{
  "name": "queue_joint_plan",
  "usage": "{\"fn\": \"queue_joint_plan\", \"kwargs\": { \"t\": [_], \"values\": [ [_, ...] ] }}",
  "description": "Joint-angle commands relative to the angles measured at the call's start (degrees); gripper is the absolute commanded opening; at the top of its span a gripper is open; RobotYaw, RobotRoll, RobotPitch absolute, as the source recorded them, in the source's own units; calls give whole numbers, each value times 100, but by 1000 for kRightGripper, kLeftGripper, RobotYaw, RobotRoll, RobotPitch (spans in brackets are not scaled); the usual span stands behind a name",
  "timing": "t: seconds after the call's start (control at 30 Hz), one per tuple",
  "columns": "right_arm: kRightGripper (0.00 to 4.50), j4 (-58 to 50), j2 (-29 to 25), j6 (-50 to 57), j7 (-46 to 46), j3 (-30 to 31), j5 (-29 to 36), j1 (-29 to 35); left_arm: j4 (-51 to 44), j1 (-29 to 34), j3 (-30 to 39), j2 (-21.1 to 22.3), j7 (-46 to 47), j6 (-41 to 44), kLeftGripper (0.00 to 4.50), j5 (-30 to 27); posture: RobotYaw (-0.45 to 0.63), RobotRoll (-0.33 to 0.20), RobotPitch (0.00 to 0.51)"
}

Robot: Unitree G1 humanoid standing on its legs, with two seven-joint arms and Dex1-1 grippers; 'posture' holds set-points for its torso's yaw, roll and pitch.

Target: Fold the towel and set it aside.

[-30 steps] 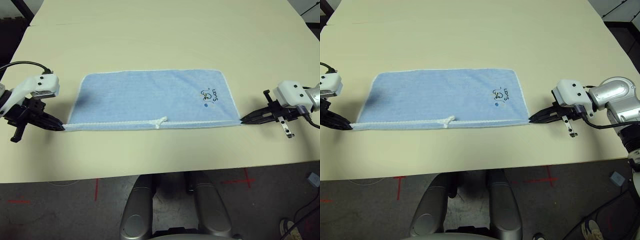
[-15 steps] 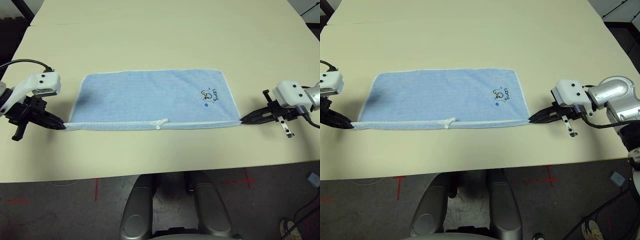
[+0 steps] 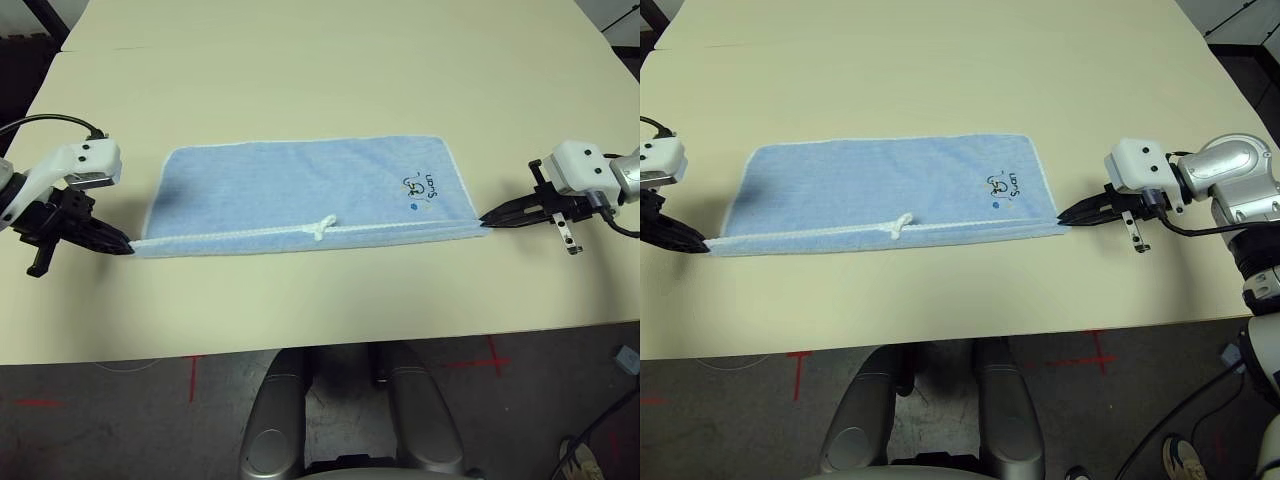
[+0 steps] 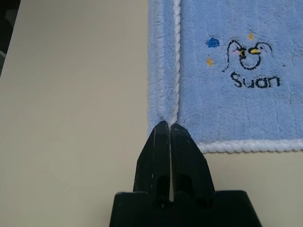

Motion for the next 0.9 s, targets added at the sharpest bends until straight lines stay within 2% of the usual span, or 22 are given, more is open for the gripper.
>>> {"fn": "queue_joint_plan", "kwargs": {
  "t": [0.03,0.13,0.43,0.67,0.9],
  "values": [
    [0,271,10,-102,45,-167,-167,-94,502,-64,77,-115,-33,-134,27,223,66,0,320],
    [0,616,199,120,45,-519,-262,-315,1030,-371,382,-518,-33,-285,27,485,70,0,322],
    [0,1400,497,-89,-81,-953,-1037,-737,2502,-1265,1148,-1670,-33,-688,27,1554,65,0,318],
    [0,1988,699,-266,-519,-1247,-1653,-1076,3058,-1481,1727,-2085,-22,-960,27,2330,60,0,316],
    [0,2255,834,-365,-795,-1455,-2006,-1262,3237,-1574,2213,-2173,-8,-966,27,2904,62,0,317]
  ]
}}
